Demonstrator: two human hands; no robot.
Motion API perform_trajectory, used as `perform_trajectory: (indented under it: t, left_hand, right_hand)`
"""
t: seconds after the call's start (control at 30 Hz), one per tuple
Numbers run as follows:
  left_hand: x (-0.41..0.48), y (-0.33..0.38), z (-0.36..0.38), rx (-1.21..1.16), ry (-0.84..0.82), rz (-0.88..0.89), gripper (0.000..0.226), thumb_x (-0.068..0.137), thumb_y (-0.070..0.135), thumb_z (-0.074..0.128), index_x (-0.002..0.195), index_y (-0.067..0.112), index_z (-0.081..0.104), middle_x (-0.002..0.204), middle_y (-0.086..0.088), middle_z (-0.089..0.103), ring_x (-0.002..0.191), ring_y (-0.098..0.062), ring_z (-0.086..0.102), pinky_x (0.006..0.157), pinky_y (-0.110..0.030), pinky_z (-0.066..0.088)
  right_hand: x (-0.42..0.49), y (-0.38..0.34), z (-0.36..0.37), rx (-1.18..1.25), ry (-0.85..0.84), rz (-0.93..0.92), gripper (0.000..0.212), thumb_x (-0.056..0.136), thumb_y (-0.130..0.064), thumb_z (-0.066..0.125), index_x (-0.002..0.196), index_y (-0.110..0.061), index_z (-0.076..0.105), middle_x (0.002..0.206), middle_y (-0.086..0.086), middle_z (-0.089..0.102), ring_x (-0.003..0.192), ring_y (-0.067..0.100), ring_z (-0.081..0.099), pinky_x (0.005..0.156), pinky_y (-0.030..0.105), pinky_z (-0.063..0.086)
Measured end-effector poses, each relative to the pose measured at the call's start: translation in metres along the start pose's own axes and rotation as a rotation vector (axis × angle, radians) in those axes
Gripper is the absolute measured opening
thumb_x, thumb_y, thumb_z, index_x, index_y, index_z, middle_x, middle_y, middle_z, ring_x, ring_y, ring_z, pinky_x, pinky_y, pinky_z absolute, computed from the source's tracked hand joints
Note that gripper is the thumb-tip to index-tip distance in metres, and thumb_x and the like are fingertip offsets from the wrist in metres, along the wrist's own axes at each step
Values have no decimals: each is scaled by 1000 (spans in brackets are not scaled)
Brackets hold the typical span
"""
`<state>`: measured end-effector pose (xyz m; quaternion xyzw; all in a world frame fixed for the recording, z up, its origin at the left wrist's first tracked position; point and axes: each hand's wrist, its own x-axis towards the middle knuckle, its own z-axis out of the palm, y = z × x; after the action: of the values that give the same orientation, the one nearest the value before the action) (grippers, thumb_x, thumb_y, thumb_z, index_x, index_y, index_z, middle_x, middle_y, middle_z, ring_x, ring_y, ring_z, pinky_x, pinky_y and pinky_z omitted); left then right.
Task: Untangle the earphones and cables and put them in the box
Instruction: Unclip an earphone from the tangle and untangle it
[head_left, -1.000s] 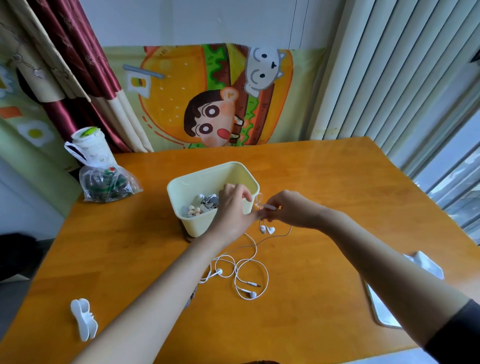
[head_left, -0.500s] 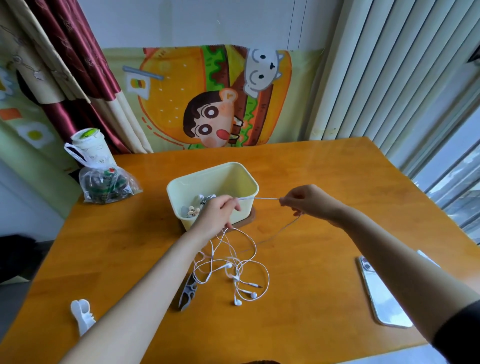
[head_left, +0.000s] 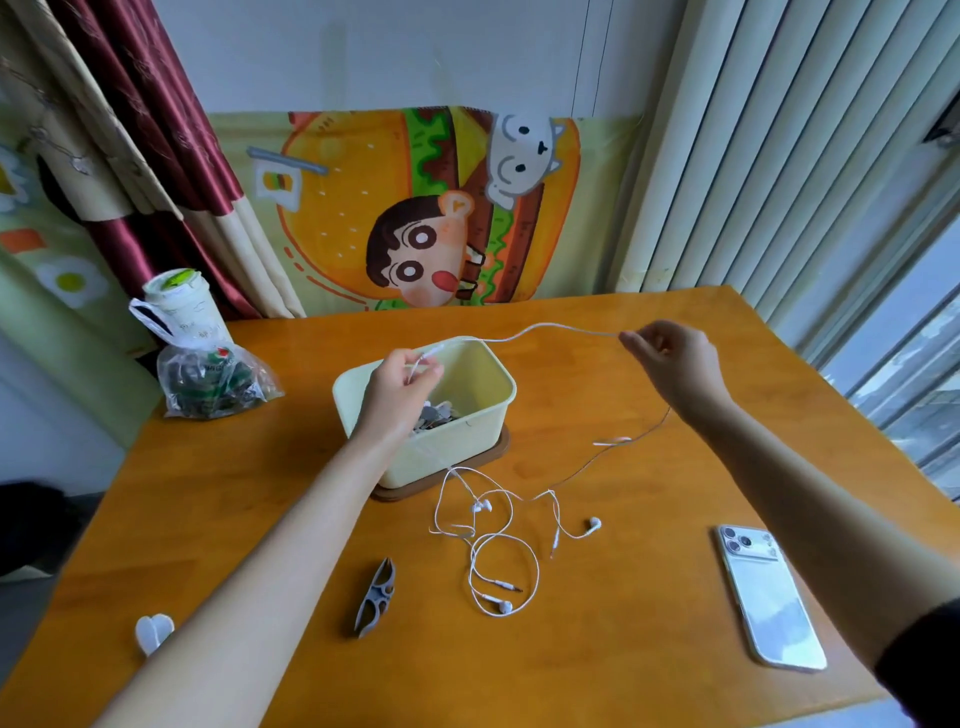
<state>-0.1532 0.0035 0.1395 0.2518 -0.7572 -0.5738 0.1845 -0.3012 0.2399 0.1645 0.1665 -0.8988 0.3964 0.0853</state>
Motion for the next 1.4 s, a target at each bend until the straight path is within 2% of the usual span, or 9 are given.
perform_trajectory:
  t: [0.17,0.33,0.57,0.8,0.9,0.97,1.07,1.27,1.4]
  left_hand:
    - [-17,33,21,-4,-251,210,69,92,15,61,145,37,22,76,-7,45,72,-12,50,68,-18,44]
    - [-21,37,39,176,-380,322,19,96,19,55,111,11,63,76,-8,55,70,-12,47,66,-23,38]
    - [-11,16,14,-47,-91,33,27,100,20,46,81,16,64,60,4,37,50,-7,32,41,-11,27]
    - [5,-8,-11,-202,293,-87,22,99,20,48,93,14,68,64,1,42,54,-10,33,44,-16,31]
    - [2,-7,-6,-65,65,-137,52,96,13,54,143,24,37,81,-2,56,63,-9,43,79,-38,50]
    - [-5,-2,3,-16,-127,-115,72,93,12,58,149,35,19,88,-4,56,68,-8,45,83,-40,49]
    - [-14,11,26,2,-345,7,64,94,14,57,146,36,27,87,-6,49,66,-6,43,60,-16,40]
    - [-27,20,45,11,-530,80,20,100,16,46,111,13,62,64,4,46,48,0,37,50,-14,30]
    - [-29,9,39,2,-552,1,22,100,21,47,91,10,63,62,-2,32,54,-11,28,49,-22,23]
  right_hand:
    - [-14,-56,3,41,-185,-266,17,86,-34,65,76,-21,62,62,-13,50,55,0,45,50,7,34]
    - [-33,-72,19,142,-419,-365,19,88,-29,63,73,-19,64,60,-12,53,53,-2,45,50,12,34]
    - [-33,-28,25,70,-590,-170,22,90,-30,60,69,-23,58,56,-9,46,49,5,44,50,20,43]
    - [-13,35,16,-175,-451,75,25,94,-28,55,73,-18,65,57,-2,53,56,16,52,52,21,37]
    - [-5,25,10,-108,-322,76,27,96,-24,50,82,-11,68,60,-3,52,59,18,54,51,17,38]
    - [-7,6,11,-68,-349,18,27,97,-23,48,83,-10,68,61,-3,50,54,13,50,48,15,39]
    - [-21,-30,17,-88,-534,-137,30,99,-24,43,82,-15,66,62,-5,49,53,8,44,49,17,35]
    - [-41,-55,23,-30,-773,-244,36,101,-29,38,77,-18,63,58,-8,50,46,3,42,51,18,38]
    - [-36,-48,11,33,-759,-175,37,102,-26,36,73,-20,60,58,-6,49,50,7,43,50,18,39]
